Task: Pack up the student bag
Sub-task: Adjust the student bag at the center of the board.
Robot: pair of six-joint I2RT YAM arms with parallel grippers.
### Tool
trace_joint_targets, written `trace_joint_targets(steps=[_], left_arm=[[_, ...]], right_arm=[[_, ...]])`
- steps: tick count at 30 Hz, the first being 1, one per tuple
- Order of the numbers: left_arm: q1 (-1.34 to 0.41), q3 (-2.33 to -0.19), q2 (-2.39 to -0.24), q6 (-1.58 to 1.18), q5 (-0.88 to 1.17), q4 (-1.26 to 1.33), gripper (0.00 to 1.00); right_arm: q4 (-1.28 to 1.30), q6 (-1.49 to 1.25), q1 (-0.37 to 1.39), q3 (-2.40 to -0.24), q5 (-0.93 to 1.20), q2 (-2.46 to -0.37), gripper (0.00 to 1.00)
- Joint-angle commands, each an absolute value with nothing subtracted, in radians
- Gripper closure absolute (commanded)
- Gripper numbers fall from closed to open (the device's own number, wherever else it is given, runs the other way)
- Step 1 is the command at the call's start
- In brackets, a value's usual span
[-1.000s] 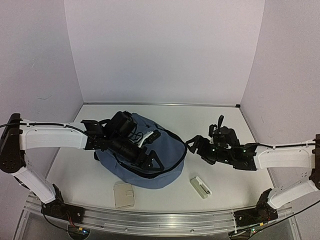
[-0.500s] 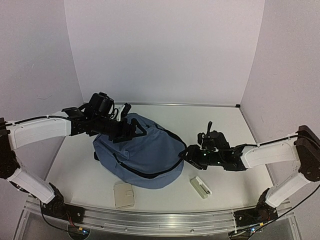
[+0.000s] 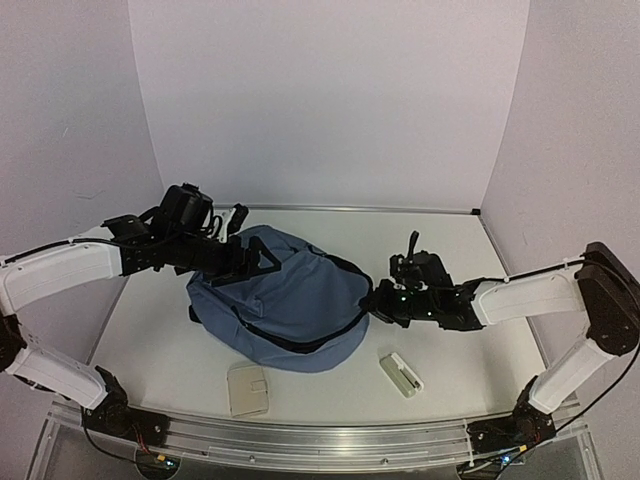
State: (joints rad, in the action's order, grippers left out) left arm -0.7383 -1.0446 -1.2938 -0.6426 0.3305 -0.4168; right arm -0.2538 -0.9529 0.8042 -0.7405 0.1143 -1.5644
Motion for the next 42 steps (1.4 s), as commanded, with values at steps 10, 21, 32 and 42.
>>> trace_joint_targets(steps=[10, 21, 32, 42], left_arm=[[-0.715, -0.898, -1.139, -0.726, 0.222, -0.406, 0.02], [-0.468, -0.666, -1.013, -0.884, 0.281, -0.331, 0.00], [-0.377, -0.572, -1.129, -0.987, 0.380, -0.087, 0.34], [-0.368, -0.586, -1.196, -0.993, 0.335, -0.117, 0.45]], right_arm=[[-0.136, -0.593, 0.514, -1.073, 0.179, -1.754, 0.88], [0.185, -0.414, 0.516, -1.178, 0.051, -1.506, 0.31], [0.321, -0.420, 0.842, -1.337, 0.020, -1.563, 0.54], [0.359, -0.425, 1.078, -1.580, -0.046, -1.856, 0.58]])
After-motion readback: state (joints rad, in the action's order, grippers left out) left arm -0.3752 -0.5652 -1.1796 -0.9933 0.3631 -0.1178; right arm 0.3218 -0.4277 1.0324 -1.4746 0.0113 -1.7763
